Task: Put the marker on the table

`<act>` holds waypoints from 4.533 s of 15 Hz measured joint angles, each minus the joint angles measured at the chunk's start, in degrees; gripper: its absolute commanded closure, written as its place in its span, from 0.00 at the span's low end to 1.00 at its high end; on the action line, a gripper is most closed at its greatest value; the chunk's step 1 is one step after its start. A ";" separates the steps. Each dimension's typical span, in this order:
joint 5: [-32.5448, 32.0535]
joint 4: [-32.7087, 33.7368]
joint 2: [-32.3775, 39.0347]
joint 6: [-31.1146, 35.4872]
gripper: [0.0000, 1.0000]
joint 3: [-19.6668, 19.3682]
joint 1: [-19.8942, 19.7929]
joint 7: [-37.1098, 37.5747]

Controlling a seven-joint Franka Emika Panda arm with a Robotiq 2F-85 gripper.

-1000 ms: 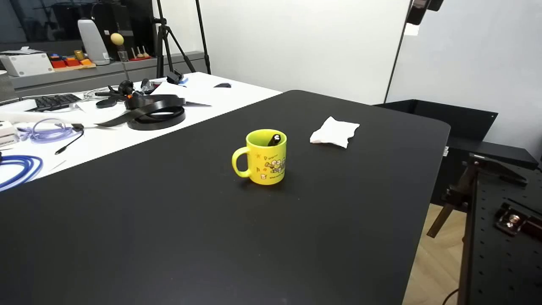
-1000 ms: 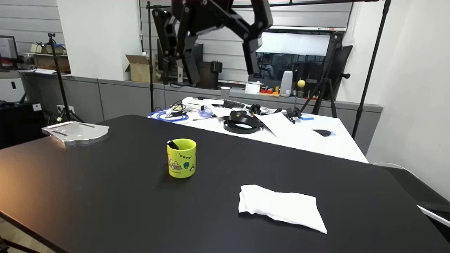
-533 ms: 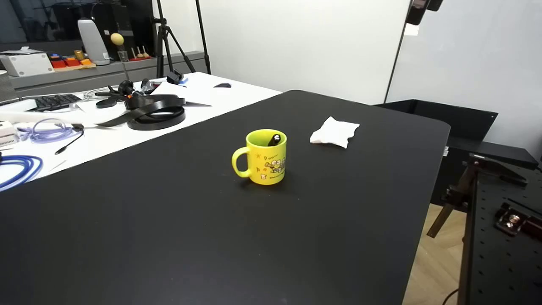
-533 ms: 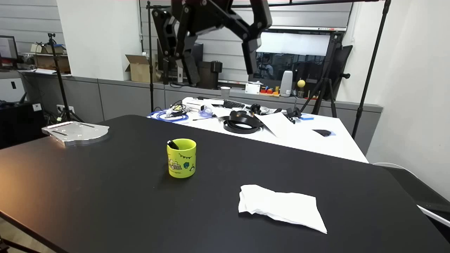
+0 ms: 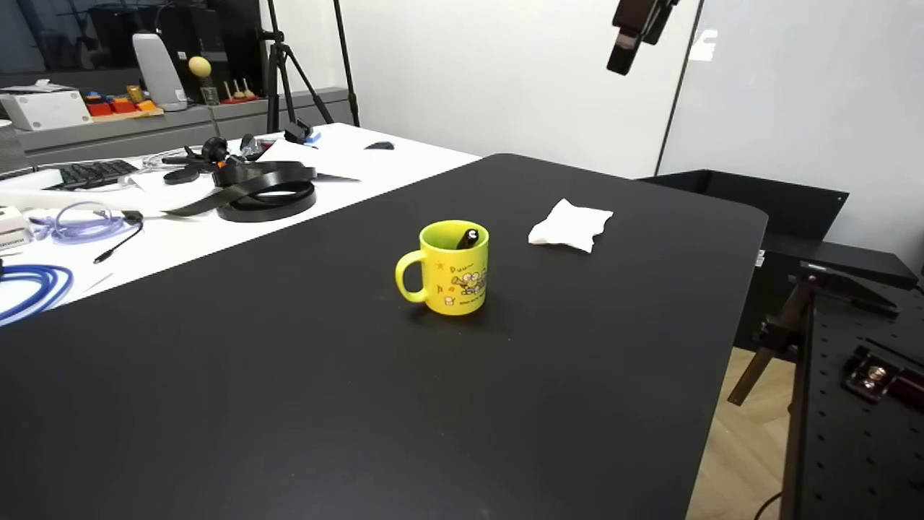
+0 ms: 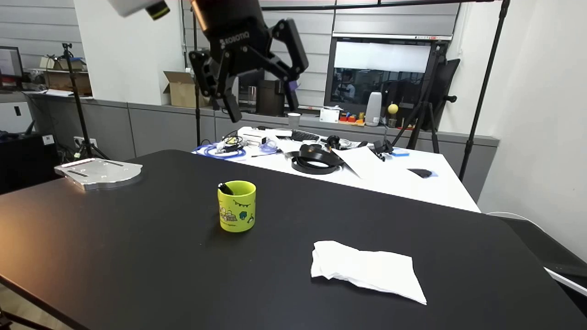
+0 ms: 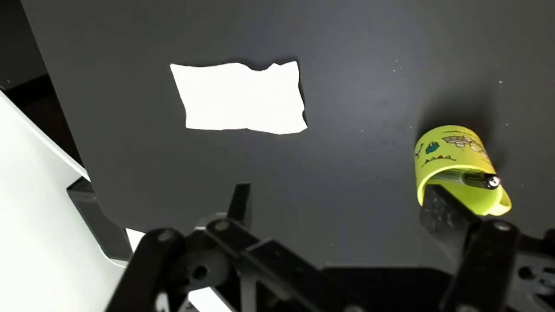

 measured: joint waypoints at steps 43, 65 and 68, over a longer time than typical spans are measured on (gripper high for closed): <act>-21.50 21.00 44.13 9.61 0.89 17.11 -2.58 35.58; -6.34 14.17 22.70 12.55 0.94 17.44 -5.71 24.22; -6.17 12.90 20.37 15.39 0.94 15.21 -7.07 23.44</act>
